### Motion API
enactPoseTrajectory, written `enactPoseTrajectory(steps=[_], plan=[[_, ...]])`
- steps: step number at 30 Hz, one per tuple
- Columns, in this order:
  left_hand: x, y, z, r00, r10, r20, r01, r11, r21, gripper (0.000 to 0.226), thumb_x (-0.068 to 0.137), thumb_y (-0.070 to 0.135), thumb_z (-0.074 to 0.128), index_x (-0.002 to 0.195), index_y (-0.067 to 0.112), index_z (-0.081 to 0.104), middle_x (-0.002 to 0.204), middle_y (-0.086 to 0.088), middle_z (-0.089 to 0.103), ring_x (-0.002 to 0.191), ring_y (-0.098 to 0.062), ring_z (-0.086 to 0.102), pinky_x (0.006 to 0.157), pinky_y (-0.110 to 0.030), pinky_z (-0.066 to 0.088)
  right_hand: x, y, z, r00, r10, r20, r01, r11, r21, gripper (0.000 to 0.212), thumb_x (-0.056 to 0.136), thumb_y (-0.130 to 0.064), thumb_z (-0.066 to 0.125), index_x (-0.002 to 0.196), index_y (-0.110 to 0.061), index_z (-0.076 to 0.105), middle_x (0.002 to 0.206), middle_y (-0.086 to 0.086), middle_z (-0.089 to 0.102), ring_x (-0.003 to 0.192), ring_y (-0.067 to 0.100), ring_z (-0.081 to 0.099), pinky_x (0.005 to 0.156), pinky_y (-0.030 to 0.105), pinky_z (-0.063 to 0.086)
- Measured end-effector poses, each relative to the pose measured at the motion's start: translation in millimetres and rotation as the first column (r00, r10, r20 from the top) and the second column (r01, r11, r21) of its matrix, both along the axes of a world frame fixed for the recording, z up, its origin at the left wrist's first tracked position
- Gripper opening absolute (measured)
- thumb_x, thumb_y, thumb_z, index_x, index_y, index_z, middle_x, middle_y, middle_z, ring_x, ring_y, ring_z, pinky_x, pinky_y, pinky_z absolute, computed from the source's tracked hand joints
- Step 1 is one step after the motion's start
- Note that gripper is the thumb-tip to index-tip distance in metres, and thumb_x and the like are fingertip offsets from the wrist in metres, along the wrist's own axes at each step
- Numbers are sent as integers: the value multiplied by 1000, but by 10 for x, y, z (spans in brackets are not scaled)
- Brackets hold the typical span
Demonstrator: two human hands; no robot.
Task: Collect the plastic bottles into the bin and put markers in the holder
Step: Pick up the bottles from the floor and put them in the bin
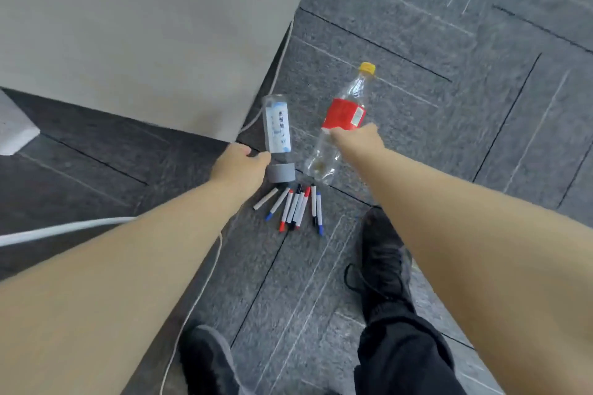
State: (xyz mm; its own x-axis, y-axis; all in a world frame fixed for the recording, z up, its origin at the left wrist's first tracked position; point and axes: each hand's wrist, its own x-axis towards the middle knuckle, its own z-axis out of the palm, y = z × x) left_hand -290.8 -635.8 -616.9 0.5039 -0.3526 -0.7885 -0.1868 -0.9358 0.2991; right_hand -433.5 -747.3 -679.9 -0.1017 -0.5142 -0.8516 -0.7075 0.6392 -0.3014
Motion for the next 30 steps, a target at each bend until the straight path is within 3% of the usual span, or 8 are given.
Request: enactPoseTrajectory(steps=[3, 6, 9, 13, 18, 22, 25, 30], plan=[[65, -62, -325, 999, 47, 27, -47, 998, -31, 54, 92, 38, 55, 137, 11, 45, 129, -9, 55, 117, -28, 52, 91, -32, 40, 75, -29, -474, 999, -46, -20, 46, 999, 7, 88, 74, -43, 72, 140, -7, 26, 132, 14, 47, 117, 32, 52, 96, 43, 47], [114, -41, -591, 1000, 25, 2, -25, 1000, 8, 63, 90, 42, 58, 142, 12, 38, 139, -9, 49, 125, -27, 48, 89, -28, 37, 111, -99, -770, 991, -110, 70, 106, 992, 70, 96, 54, -41, 83, 132, -10, 37, 118, 11, 57, 102, 30, 61, 82, 44, 56], [109, -113, -794, 1000, -16, -7, 17, 997, 70, 84, 86, 45, 64, 149, 9, 21, 147, -10, 41, 131, -27, 43, 89, -27, 35, 78, -177, -782, 970, -169, 174, 170, 985, 5, 90, 37, -40, 79, 119, -14, 51, 105, 9, 66, 84, 25, 69, 69, 41, 60], [-27, -327, -1115, 999, -24, -41, 29, 991, 133, 104, 76, 50, 74, 149, 9, 11, 144, -13, 42, 128, -30, 46, 93, -33, 39, -228, -269, -627, 937, -207, 280, 237, 968, -78, 67, 55, -36, 79, 116, -15, 60, 100, 7, 69, 78, 19, 70, 55, 28, 57], [-197, -405, -1294, 992, -88, 86, 73, 985, 154, 77, 76, 33, 77, 133, 4, 33, 136, -17, 47, 120, -32, 52, 87, -36, 45, -680, -411, -465, 947, -206, 245, 243, 960, -136, 57, 70, -32, 78, 121, -16, 58, 105, 4, 66, 76, 12, 64, 53, 26, 55], [-402, -493, -804, 978, -182, 103, 174, 981, 87, 72, 74, 33, 76, 127, 3, 37, 126, -14, 55, 111, -32, 58, 75, -32, 44, -880, -380, 5, 946, -245, 215, 284, 942, -178, 67, 62, -38, 80, 120, -15, 57, 107, 6, 67, 82, 18, 66, 65, 37, 60], [-545, -612, -110, 974, -210, 83, 211, 977, -3, 70, 72, 34, 77, 125, 5, 42, 122, -12, 58, 108, -31, 59, 82, -35, 50, -960, -336, 662, 943, -236, 235, 286, 935, -208, 85, 42, -47, 78, 119, -18, 56, 106, 4, 68, 87, 21, 68, 75, 45, 60], [-722, -807, 1536, 986, -152, 64, 161, 973, -166, 67, 75, 31, 75, 127, 6, 41, 124, -10, 57, 102, -27, 58, 78, -30, 45, -1085, -352, 2139, 938, -229, 260, 301, 910, -285, 75, 56, -40, 80, 122, -17, 54, 107, 4, 66, 85, 19, 67, 77, 45, 59]])
